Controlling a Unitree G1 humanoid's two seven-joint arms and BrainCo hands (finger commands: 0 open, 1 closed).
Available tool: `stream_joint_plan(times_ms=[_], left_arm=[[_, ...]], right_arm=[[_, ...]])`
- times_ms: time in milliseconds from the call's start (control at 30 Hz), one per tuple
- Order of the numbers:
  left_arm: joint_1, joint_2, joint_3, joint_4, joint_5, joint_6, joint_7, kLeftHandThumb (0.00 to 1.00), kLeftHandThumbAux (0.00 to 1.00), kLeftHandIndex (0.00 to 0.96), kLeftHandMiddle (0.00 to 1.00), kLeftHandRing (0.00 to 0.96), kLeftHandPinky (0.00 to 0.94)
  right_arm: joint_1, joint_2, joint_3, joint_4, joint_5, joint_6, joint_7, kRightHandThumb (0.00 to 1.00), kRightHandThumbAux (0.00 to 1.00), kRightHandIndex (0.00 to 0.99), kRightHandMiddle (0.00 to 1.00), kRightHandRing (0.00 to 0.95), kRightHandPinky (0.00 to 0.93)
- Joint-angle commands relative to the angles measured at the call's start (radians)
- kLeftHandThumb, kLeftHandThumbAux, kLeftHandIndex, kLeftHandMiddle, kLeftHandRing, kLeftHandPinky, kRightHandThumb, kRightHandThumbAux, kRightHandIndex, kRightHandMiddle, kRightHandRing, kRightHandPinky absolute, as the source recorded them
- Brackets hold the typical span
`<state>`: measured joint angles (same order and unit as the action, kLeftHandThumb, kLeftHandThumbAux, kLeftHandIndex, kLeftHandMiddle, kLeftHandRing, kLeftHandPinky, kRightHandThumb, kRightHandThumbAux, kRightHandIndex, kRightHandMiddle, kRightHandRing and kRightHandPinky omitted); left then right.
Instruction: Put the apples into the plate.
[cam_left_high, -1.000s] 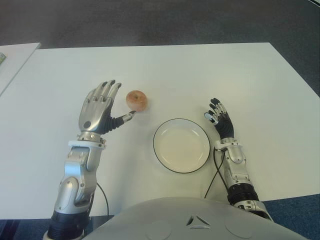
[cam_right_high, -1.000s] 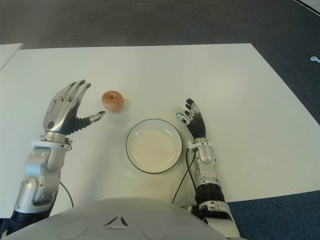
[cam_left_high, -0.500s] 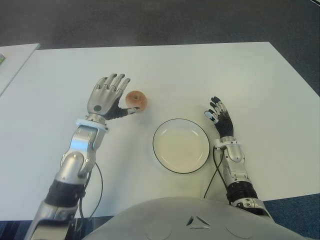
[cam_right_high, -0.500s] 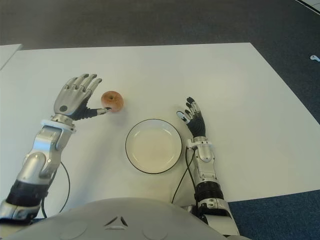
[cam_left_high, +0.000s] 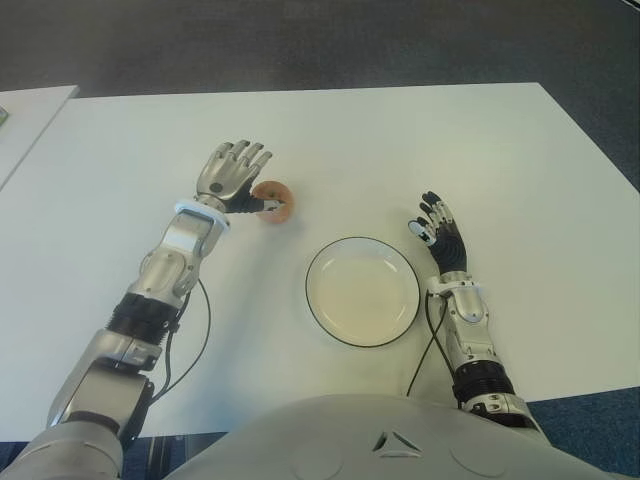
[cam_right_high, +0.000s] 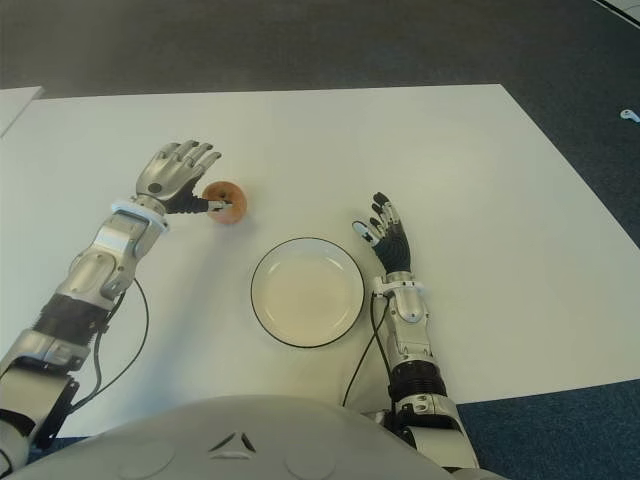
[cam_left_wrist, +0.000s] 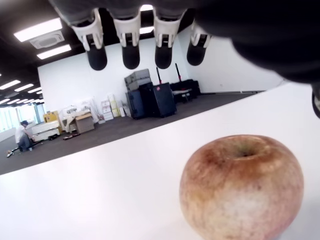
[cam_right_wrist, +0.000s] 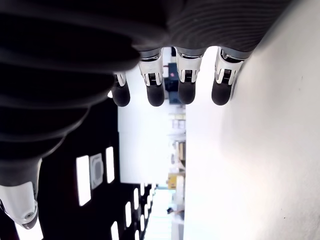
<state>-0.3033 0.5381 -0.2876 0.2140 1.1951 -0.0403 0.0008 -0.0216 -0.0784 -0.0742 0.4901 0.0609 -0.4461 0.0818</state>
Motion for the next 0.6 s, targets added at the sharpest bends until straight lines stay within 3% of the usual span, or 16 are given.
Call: stream_joint_plan(times_ms=[33, 333, 600], left_arm=[[-0.039, 0.006, -0.040, 0.091, -0.039, -0.022, 0.013, 0.298, 0.193, 0.000, 0.000, 0.000, 0.000], [-0.076, 0.015, -0.089, 0.141, -0.067, -0.020, -0.008, 0.302, 0.178, 0.000, 0.000, 0.000, 0.000], [-0.131, 0.006, -0.146, 0.259, -0.063, -0.015, 0.025, 0.299, 0.145, 0.000, 0.000, 0.000, 0.000]], right_arm=[[0.073, 0.008, -0.004, 0.071, -0.001, 0.048, 0.001, 0.154, 0.560, 0.000, 0.000, 0.000, 0.000], [0.080, 0.006, -0.005, 0.068, -0.006, 0.048, -0.003, 0.157, 0.541, 0.000, 0.000, 0.000, 0.000], [0.083, -0.004, -0.006, 0.065, -0.013, 0.058, -0.006, 0.163, 0.519, 0.000, 0.000, 0.000, 0.000]])
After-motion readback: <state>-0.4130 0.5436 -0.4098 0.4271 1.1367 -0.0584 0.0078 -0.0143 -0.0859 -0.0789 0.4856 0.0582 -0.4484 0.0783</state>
